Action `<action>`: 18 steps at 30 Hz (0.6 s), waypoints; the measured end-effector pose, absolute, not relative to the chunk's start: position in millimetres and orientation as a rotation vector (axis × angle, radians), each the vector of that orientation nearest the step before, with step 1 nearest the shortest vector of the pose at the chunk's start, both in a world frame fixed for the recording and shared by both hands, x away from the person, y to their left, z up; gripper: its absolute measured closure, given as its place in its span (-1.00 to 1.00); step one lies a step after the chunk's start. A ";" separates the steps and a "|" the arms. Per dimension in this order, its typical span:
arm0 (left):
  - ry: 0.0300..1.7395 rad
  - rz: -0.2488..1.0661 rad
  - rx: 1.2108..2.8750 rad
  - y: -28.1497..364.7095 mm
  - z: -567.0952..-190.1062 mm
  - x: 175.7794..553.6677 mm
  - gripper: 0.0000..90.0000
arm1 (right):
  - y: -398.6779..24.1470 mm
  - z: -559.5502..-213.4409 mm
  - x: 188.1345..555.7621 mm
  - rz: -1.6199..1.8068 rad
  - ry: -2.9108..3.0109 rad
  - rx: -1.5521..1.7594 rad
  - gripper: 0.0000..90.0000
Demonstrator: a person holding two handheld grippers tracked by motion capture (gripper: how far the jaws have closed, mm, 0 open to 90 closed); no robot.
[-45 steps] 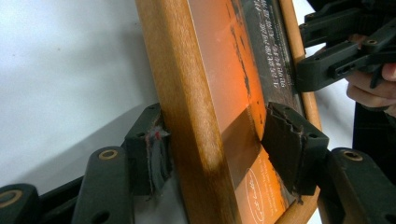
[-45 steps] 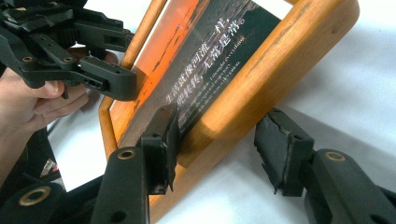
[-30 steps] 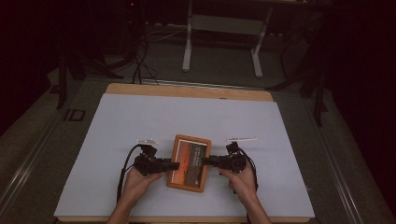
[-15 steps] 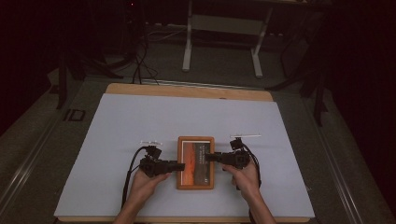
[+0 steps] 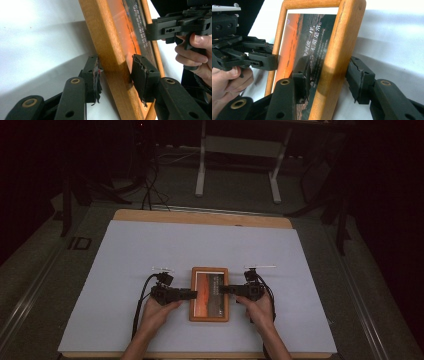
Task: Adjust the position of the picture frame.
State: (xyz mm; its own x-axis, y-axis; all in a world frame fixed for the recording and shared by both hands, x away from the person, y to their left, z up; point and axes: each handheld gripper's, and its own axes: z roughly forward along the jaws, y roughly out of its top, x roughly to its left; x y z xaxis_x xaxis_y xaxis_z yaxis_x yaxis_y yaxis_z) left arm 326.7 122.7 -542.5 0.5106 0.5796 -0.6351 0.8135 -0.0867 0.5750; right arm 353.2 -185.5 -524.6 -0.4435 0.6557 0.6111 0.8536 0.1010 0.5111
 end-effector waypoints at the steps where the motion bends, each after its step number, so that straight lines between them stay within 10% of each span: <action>1: 1.166 -0.297 1.774 122.6 -542.6 326.9 0.31 | -185.4 -524.7 353.4 -1.260 -2.150 -1.505 0.22; 18: 1.122 -0.209 1.822 119.0 -539.3 330.0 0.19 | -189.3 -520.5 344.5 -1.286 -2.258 -1.473 0.13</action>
